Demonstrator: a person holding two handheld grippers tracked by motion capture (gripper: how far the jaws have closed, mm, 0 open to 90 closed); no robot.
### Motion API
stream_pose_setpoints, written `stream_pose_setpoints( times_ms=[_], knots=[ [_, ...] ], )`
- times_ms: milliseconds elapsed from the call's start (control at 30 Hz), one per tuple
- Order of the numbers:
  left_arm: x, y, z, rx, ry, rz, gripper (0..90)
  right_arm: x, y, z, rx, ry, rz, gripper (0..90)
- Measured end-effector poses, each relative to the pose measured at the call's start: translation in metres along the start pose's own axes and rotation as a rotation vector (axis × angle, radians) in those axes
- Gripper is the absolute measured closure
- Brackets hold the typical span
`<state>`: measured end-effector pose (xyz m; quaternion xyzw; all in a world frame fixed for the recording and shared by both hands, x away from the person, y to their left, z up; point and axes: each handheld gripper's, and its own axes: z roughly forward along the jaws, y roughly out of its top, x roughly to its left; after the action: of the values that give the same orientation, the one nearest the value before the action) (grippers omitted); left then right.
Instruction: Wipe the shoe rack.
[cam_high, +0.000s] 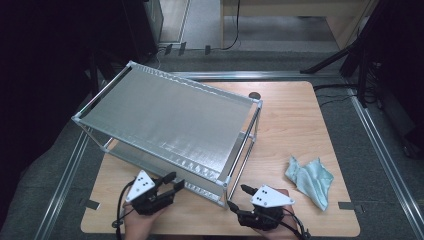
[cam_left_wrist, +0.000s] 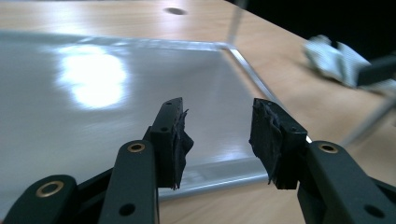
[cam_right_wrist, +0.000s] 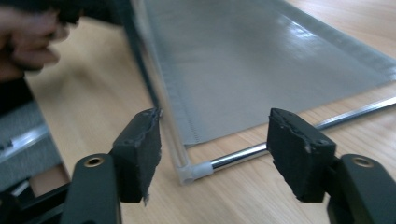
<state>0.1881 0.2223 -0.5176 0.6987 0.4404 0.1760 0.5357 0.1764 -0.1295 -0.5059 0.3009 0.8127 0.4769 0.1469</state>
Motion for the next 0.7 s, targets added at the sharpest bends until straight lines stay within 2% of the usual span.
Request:
stream_pose_setpoints(
  times_ms=[33, 167, 267, 400, 433, 500, 700],
  knots=[
    [0.006, 0.000, -0.004, -0.006, 0.013, -0.014, 54.7, 0.002, 0.000, -0.001, 0.008, -0.011, -0.011, 35.6],
    [0.024, 0.002, -0.016, -0.023, 0.072, -0.028, 55.0, 0.005, -0.004, -0.006, 0.010, 0.037, 0.020, 37.7],
    [0.036, 0.003, -0.023, -0.030, 0.112, -0.045, 55.3, 0.014, -0.003, 0.001, -0.003, 0.059, 0.034, 43.7],
    [0.046, 0.002, -0.031, -0.027, 0.169, -0.049, 55.3, 0.019, 0.003, 0.012, -0.020, 0.060, 0.020, 68.8],
    [0.048, 0.001, -0.033, -0.029, 0.181, -0.054, 55.3, 0.018, 0.003, 0.012, -0.023, 0.058, 0.022, 74.6],
    [0.054, 0.000, -0.037, -0.031, 0.203, -0.063, 55.4, 0.011, 0.002, 0.009, -0.023, 0.065, 0.029, 78.9],
    [0.068, -0.001, -0.046, -0.031, 0.263, -0.077, 55.3, -0.014, -0.002, -0.006, -0.016, 0.026, 0.037, 80.1]
  ],
)
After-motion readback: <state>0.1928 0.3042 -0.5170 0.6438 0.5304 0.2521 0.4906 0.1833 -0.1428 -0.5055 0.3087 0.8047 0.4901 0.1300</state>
